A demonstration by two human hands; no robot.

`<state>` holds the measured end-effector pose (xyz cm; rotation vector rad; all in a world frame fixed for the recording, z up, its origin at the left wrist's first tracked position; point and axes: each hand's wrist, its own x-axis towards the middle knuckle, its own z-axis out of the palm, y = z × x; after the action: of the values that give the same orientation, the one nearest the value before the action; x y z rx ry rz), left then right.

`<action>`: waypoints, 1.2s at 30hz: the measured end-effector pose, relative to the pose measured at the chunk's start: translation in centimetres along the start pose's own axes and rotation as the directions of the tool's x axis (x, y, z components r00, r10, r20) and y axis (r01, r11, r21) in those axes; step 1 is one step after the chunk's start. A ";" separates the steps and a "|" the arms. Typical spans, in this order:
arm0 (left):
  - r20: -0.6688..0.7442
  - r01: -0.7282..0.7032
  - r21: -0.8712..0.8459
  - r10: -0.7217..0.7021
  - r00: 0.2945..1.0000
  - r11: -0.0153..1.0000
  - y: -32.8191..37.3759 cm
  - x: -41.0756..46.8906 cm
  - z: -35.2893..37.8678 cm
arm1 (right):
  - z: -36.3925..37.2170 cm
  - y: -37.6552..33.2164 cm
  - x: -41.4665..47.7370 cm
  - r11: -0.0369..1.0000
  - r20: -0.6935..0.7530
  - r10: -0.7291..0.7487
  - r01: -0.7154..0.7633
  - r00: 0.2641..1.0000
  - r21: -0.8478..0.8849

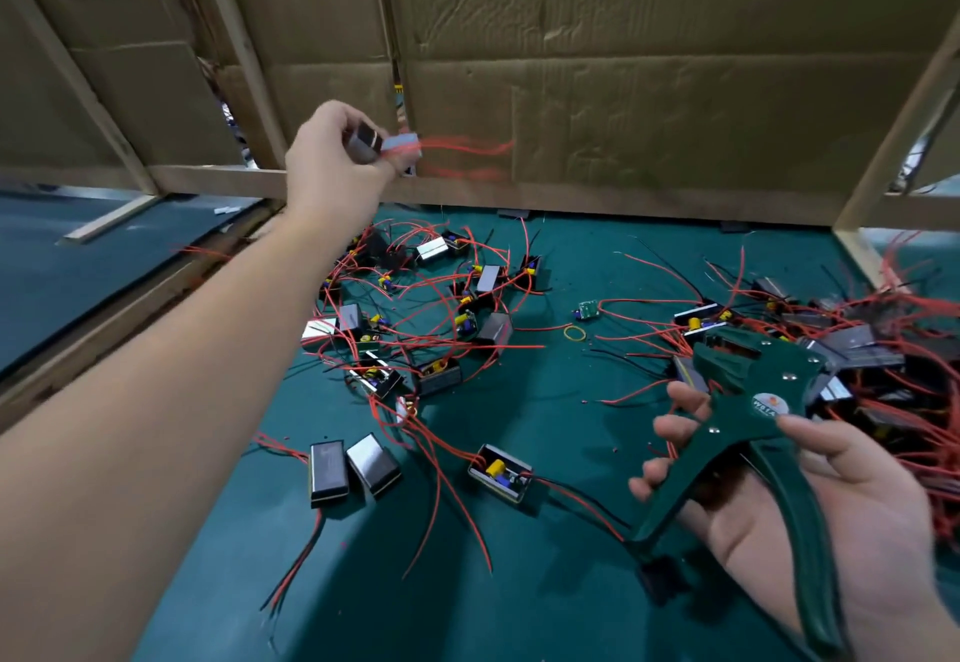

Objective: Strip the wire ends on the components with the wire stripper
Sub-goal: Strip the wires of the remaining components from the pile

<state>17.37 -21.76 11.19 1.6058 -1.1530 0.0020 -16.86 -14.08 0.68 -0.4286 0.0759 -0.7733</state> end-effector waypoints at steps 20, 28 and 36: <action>0.717 0.718 -0.675 -0.080 0.693 0.169 7.8 -7.7 1.0 | 1.1 -0.3 0.0 0.997 -0.093 -0.064 0.059 0.994 -0.058; 0.761 0.771 -0.620 -0.126 0.636 0.148 9.2 -9.3 1.6 | 2.0 0.0 0.1 0.964 -0.274 -0.169 0.101 0.947 -0.245; 0.881 0.909 -0.273 -0.297 0.367 0.314 7.2 -16.9 3.8 | 2.2 -0.1 -0.1 0.955 -0.233 -0.187 0.121 0.954 -0.271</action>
<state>1.70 -12.87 5.96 1.1358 -0.6607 -1.6595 -16.54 -13.34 2.69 -0.5813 0.3917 -0.9771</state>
